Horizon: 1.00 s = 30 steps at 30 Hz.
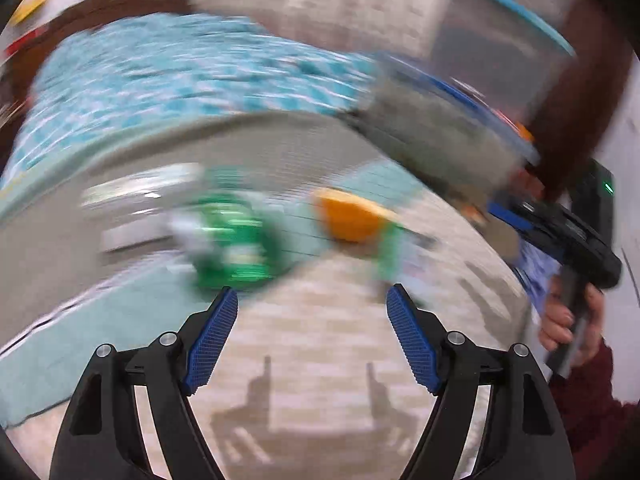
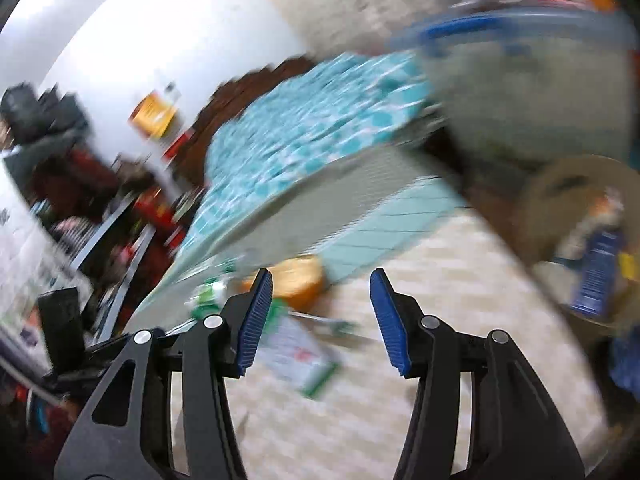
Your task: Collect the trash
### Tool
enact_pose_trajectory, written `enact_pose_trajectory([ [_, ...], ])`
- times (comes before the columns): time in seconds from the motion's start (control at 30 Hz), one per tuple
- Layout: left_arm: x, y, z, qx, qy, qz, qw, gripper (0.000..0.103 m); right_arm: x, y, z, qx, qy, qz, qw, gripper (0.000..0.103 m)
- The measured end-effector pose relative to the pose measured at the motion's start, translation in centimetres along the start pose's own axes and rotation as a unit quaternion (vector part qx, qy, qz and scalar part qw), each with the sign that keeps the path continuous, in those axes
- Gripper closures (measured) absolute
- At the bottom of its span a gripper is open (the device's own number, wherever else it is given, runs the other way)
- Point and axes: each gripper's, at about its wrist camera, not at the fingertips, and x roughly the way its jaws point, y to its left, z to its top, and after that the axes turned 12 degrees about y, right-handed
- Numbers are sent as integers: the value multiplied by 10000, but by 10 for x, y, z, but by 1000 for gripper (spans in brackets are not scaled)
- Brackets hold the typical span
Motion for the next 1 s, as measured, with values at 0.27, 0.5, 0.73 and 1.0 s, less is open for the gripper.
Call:
enact_pose_trajectory([
  [0.27, -4, 159, 72, -1495, -294, 477, 9872, 12, 167, 103, 94, -581, 1540, -237, 9861, 46],
  [0.5, 41, 225, 54, -2890, -51, -843, 9536, 21, 273, 109, 115, -288, 2343, -759, 9688, 45],
  [0.73, 44, 201, 32, -2763, -9, -889, 9569, 20, 268, 108, 66, 139, 3040, -120, 9525, 53],
  [1.0, 11, 176, -21, -2235, 11, -1097, 9685, 20, 168, 143, -51, -631, 2616, 393, 9623, 51],
])
